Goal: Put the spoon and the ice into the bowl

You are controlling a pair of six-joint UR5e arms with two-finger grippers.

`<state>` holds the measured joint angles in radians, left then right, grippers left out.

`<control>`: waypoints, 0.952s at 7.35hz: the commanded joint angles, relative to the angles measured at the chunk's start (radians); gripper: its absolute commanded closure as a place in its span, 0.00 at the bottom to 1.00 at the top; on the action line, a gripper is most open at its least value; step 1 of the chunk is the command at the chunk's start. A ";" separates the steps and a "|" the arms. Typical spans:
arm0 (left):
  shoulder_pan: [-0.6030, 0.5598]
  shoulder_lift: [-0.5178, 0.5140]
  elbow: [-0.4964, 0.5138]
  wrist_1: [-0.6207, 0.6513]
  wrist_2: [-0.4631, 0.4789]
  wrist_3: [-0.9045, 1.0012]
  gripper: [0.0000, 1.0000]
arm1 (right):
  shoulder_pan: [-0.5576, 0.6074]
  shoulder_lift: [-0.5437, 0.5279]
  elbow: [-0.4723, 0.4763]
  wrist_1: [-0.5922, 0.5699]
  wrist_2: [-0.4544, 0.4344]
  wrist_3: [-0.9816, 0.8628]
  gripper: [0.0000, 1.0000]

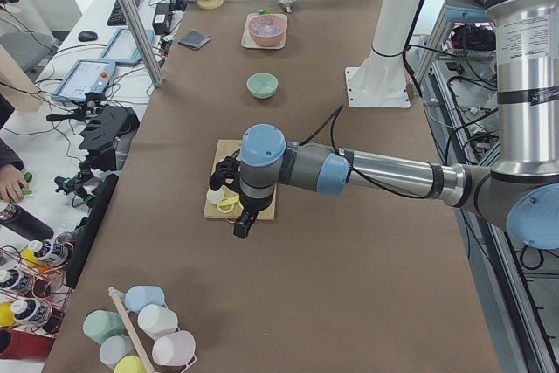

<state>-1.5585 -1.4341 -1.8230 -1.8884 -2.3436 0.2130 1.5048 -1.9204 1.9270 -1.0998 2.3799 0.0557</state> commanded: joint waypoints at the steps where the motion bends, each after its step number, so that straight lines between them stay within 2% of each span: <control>1: 0.000 -0.008 0.068 -0.155 -0.095 -0.066 0.01 | -0.001 0.029 0.012 0.024 0.018 0.041 0.00; 3: 0.003 -0.008 0.068 -0.219 -0.158 -0.127 0.01 | -0.047 0.060 0.049 0.024 0.036 0.183 0.00; 5: 0.127 -0.064 0.068 -0.236 -0.163 -0.328 0.02 | -0.174 0.116 0.108 0.024 0.016 0.428 0.00; 6: 0.194 -0.093 0.068 -0.239 -0.154 -0.480 0.02 | -0.261 0.156 0.113 0.023 -0.045 0.526 0.00; 7: 0.245 -0.110 0.071 -0.242 -0.116 -0.597 0.02 | -0.387 0.190 0.130 0.020 -0.186 0.676 0.00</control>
<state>-1.3856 -1.5178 -1.7543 -2.1257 -2.4911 -0.2260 1.2545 -1.7748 2.0379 -1.0769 2.3241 0.5620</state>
